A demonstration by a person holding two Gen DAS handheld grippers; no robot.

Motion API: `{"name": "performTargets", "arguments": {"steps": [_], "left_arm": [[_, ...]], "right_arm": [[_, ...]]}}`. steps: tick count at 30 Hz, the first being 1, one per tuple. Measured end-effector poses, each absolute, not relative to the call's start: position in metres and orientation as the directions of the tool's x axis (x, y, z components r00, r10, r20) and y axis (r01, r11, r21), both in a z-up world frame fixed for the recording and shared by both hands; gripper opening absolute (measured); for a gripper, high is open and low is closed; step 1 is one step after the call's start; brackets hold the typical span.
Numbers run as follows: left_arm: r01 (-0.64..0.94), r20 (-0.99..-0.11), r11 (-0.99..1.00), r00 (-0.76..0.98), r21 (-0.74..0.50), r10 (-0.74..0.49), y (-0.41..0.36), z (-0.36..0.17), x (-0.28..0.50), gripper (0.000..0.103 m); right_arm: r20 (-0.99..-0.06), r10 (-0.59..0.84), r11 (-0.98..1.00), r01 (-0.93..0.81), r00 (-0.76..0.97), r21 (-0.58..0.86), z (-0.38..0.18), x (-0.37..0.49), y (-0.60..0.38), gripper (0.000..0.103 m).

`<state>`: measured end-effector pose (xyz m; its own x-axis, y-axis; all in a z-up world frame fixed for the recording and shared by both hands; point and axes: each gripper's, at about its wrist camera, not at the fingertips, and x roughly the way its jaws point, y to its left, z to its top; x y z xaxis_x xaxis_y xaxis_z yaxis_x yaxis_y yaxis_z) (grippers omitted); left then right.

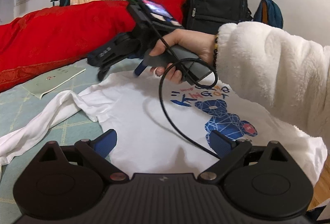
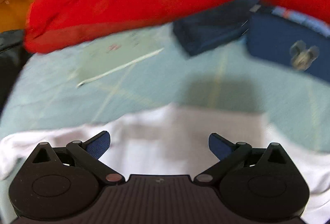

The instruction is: Fold clothes

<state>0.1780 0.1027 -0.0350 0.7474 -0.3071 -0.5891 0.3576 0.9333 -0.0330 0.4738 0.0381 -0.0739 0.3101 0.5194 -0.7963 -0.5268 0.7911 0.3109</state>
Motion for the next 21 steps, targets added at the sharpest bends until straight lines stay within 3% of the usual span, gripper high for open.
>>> {"name": "performTargets", "arguments": {"steps": [9,15,21], "left_arm": [[0.367,-0.579,0.930,0.750,-0.036,-0.319,0.099,-0.032,0.176,0.096],[0.400,-0.564,0.915,0.747,-0.041,-0.352,0.094,-0.030,0.169,0.096],[0.427,-0.578,0.904,0.731,-0.029,-0.364,0.082,-0.035,0.166,0.096]], "right_arm": [[-0.744,0.487,0.827,-0.514,0.457,0.226,-0.079,0.489,0.048,0.103],[-0.720,0.406,0.890,-0.423,0.563,0.172,-0.027,0.462,-0.044,0.103],[-0.729,0.357,0.934,-0.210,0.583,0.290,-0.019,0.434,-0.178,0.103]]}}
